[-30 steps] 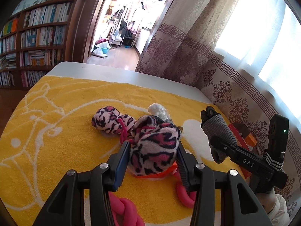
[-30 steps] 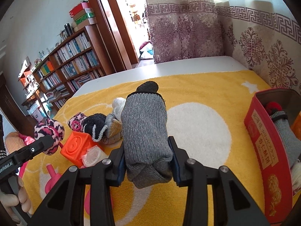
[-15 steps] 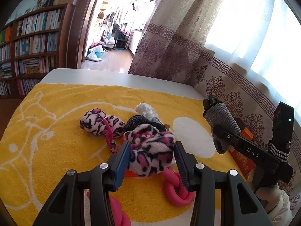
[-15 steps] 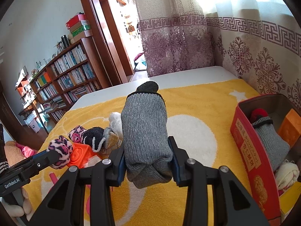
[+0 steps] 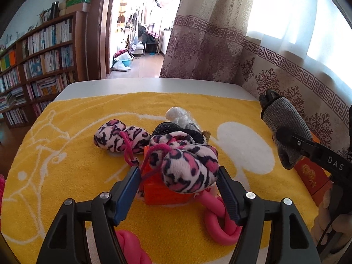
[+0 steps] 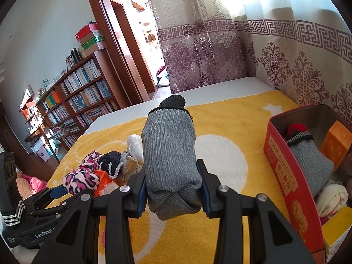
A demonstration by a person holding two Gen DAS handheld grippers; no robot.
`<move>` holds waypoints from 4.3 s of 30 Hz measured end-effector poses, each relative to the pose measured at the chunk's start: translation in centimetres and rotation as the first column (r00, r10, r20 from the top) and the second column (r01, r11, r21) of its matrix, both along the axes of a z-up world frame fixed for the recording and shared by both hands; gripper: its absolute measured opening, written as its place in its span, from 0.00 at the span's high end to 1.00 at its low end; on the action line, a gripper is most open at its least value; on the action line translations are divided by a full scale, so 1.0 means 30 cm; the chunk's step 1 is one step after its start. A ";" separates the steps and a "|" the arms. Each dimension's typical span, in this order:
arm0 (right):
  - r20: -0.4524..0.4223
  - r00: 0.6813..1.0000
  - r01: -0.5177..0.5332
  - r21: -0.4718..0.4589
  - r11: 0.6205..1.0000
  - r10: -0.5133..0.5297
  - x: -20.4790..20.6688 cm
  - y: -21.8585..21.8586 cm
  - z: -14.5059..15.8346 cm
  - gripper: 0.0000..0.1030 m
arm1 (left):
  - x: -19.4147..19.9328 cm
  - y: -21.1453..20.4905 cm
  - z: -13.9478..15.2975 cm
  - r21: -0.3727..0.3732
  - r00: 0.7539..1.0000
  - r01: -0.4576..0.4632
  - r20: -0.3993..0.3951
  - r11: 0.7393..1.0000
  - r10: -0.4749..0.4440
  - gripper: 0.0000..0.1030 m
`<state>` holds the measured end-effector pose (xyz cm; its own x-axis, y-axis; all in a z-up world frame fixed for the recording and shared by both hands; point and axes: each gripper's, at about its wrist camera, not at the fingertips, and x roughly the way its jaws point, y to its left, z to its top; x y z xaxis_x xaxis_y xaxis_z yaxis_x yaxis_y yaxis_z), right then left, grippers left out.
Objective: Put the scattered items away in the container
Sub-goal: 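Grasp the grey sock with the right gripper while the left gripper grasps the leopard plush, then carry the sock and leopard plush into the tin box and open both grippers, then withdraw both grippers from the tin box toward the pink foam ropes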
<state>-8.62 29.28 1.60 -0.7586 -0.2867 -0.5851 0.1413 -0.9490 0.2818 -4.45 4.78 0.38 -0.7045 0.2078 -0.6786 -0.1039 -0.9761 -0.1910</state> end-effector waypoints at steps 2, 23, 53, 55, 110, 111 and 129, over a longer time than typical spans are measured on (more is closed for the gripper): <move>0.004 1.000 0.000 -0.004 1.000 0.000 -0.003 0.004 -0.002 0.59 | -0.009 -0.010 0.000 0.020 1.000 -0.010 0.012 1.000 0.009 0.31; 0.005 1.000 -0.001 -0.025 1.000 0.001 -0.003 0.016 0.004 0.59 | 0.004 -0.003 0.062 0.089 0.998 0.014 -0.063 0.996 -0.009 0.41; -0.063 0.943 0.323 -0.056 0.945 -0.327 0.250 0.532 0.123 0.59 | 0.047 0.487 0.245 0.080 0.946 0.302 -0.147 0.950 -0.289 0.41; -0.059 0.933 0.351 -0.053 0.935 -0.354 0.263 0.575 0.122 0.59 | 0.036 0.537 0.258 0.083 0.936 0.333 -0.148 0.939 -0.319 0.41; -0.040 0.919 0.392 -0.042 0.919 -0.393 0.271 0.594 0.081 0.30 | -0.121 0.554 0.187 0.264 0.953 0.296 -0.014 0.918 -0.303 0.25; -0.040 0.921 0.385 -0.041 0.922 -0.387 0.272 0.583 0.081 0.30 | -0.117 0.540 0.185 0.264 0.955 0.290 -0.012 0.920 -0.297 0.25; -0.001 0.977 0.214 -0.031 0.976 -0.214 0.238 0.311 0.057 0.29 | -0.011 0.177 0.175 0.255 0.987 0.154 0.006 0.954 -0.161 0.25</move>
<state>-1.48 38.60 3.31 -0.8069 -0.1352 -0.5750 -0.0623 -0.9486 0.3104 -4.79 10.08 5.63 -0.6316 0.4821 -0.6071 -0.2440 -0.8669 -0.4347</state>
